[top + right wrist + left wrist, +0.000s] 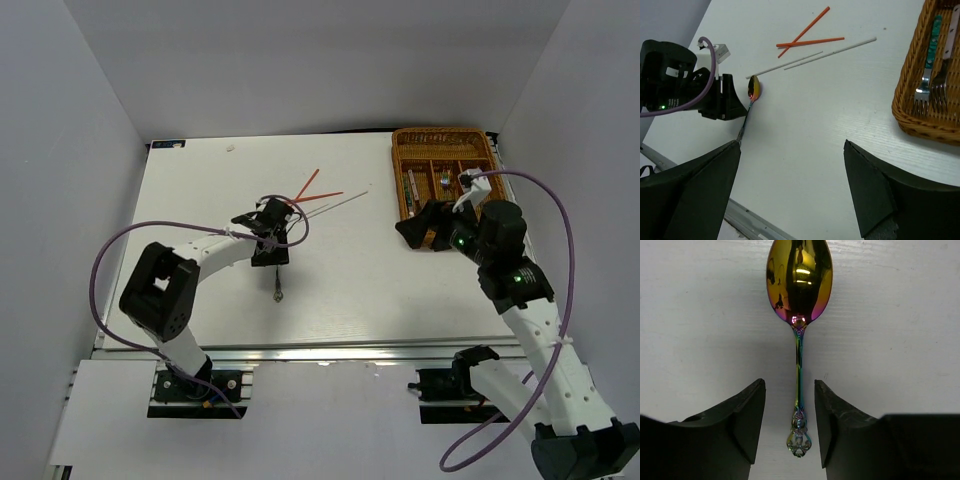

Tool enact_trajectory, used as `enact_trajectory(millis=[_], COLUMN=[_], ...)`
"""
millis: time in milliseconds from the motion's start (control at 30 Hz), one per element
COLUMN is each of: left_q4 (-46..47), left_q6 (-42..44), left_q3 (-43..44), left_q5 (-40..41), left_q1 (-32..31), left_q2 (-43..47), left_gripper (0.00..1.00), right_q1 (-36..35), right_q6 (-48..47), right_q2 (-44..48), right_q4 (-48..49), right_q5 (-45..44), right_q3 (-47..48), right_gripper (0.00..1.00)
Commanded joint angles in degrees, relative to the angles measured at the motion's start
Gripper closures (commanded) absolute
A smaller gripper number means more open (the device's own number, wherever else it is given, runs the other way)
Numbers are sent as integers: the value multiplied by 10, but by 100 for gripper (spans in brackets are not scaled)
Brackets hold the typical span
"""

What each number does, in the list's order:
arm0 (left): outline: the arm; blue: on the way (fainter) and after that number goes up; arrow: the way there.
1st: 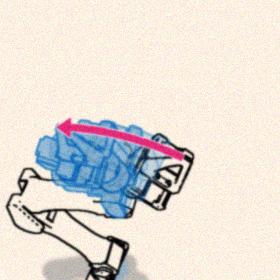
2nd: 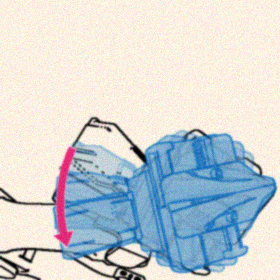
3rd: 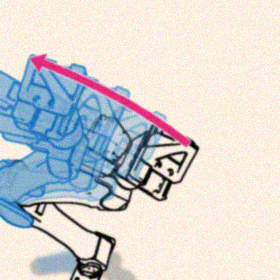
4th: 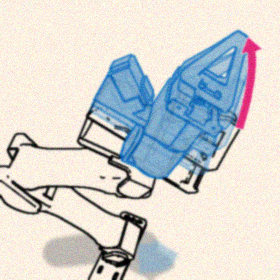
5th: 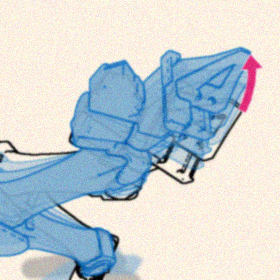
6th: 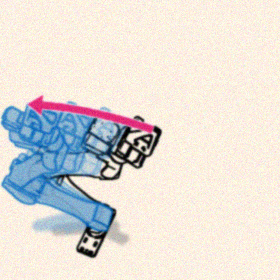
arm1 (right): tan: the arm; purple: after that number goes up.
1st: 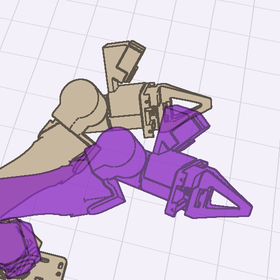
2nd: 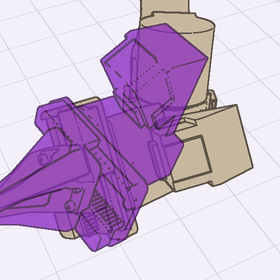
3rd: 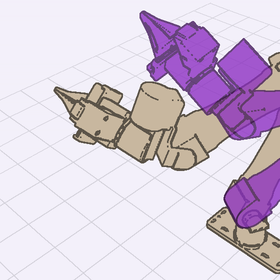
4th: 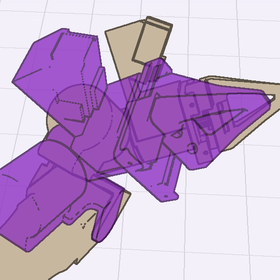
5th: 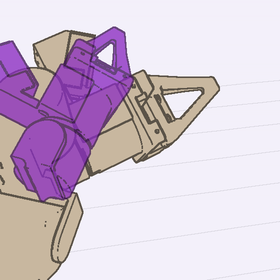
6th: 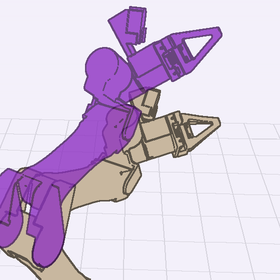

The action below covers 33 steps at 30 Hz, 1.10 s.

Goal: Sort the eating utensils into containers

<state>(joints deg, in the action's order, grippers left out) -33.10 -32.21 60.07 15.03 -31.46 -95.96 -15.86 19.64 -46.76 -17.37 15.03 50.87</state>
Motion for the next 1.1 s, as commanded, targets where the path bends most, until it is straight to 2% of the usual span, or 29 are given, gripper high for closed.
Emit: enact_trajectory(millis=[0, 33, 167, 400, 433, 533, 600, 767, 933, 967, 1067], left_q4=[30, 37, 51, 38, 37, 44, 50, 55, 99, 112, 149], left_q6=[-6, -5, -5, -10, -10, -15, -16, -19, -44, -56, -72], left_q3=[6, 6, 2, 7, 7, -7, -17, -38, -73, -80, -100], left_q5=[-8, -10, -25, -6, -6, -15, -21, -38, -88, -110, -134], left_q1=[-1, -1, -1, -1, -2, -1, -1, -1, -3, -4, -12], left_q2=[-9, -15, -41, -75, -77, -85, -84, -67, 48, 72, 151], left_gripper=[47, 49, 52, 68, 69, 86, 100, 100, 100, 100, 100], right_q1=[-1, -1, -1, -1, -1, -1, -1, -1, -12, -20, -86], right_q6=[-9, -13, -14, -18, -16, 6, 21, 45, 111, 120, 157], right_q2=[48, 55, 102, 127, 130, 129, 126, 120, 60, 49, -2], right_q4=[-50, -79, -86, -97, -88, -28, 5, 55, 169, 226, 316], right_q5=[-17, -16, 19, 50, 63, 166, 183, 211, 242, 233, 181], right_q3=[1, 1, -29, -28, -31, -69, -82, -114, -231, -248, -297], right_gripper=[12, 12, 13, 15, 13, 11, 11, 11, 13, 14, 16])
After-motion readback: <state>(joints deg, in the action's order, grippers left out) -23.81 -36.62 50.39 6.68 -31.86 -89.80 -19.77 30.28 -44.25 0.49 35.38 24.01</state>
